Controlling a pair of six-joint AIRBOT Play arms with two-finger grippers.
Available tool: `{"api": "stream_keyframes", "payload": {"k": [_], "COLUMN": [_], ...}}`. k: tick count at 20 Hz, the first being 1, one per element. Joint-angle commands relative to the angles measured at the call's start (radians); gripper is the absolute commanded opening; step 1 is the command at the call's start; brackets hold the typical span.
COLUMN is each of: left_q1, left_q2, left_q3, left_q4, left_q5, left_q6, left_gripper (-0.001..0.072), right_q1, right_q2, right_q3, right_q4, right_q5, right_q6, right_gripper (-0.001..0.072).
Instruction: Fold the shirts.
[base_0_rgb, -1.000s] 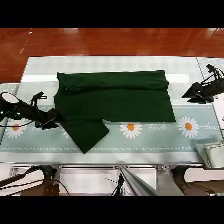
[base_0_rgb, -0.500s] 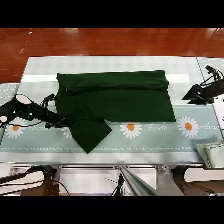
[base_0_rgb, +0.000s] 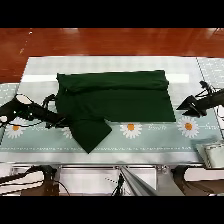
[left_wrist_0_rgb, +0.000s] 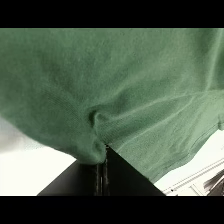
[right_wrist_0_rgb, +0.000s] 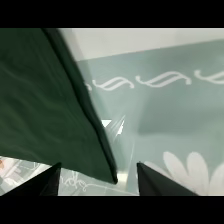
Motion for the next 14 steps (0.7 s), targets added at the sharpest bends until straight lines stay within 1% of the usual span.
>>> {"api": "stream_keyframes", "payload": {"k": [1, 3, 4, 7, 8, 9, 12, 14], "left_q1": [0.000, 0.000, 0.000, 0.000, 0.000, 0.000, 0.012, 0.031], "left_q2": [-0.001, 0.000, -0.001, -0.001, -0.001, 0.000, 0.021, 0.036], "left_q3": [0.000, 0.000, 0.000, 0.006, 0.011, 0.023, 0.105, 0.206], "left_q4": [0.001, 0.001, 0.001, 0.001, 0.001, 0.001, 0.000, -0.001], "left_q5": [0.003, 0.009, 0.014, 0.044, 0.048, 0.047, 0.043, 0.027], "left_q6": [0.005, 0.008, 0.008, 0.009, 0.013, 0.027, 0.034, 0.034], "left_gripper": [0.0022, 0.0022, 0.0022, 0.0022, 0.0022, 0.0022, 0.0022, 0.0022], "right_q1": [0.027, 0.059, 0.078, 0.145, 0.157, 0.158, 0.153, 0.154], "right_q2": [0.000, 0.000, 0.000, 0.000, 0.000, 0.000, 0.035, 0.079], "right_q3": [-0.079, -0.113, -0.119, -0.119, -0.117, -0.111, -0.039, 0.038], "right_q4": [0.019, 0.029, 0.028, 0.032, 0.033, 0.035, 0.037, 0.073], "right_q5": [-0.072, -0.106, -0.123, -0.180, -0.182, -0.170, -0.119, -0.141], "right_q6": [0.015, 0.016, 0.019, 0.070, 0.071, 0.071, 0.028, 0.026], "right_gripper": [0.0538, 0.0520, 0.0444, 0.0259, 0.0178, 0.0034, 0.0024, 0.0023]}}
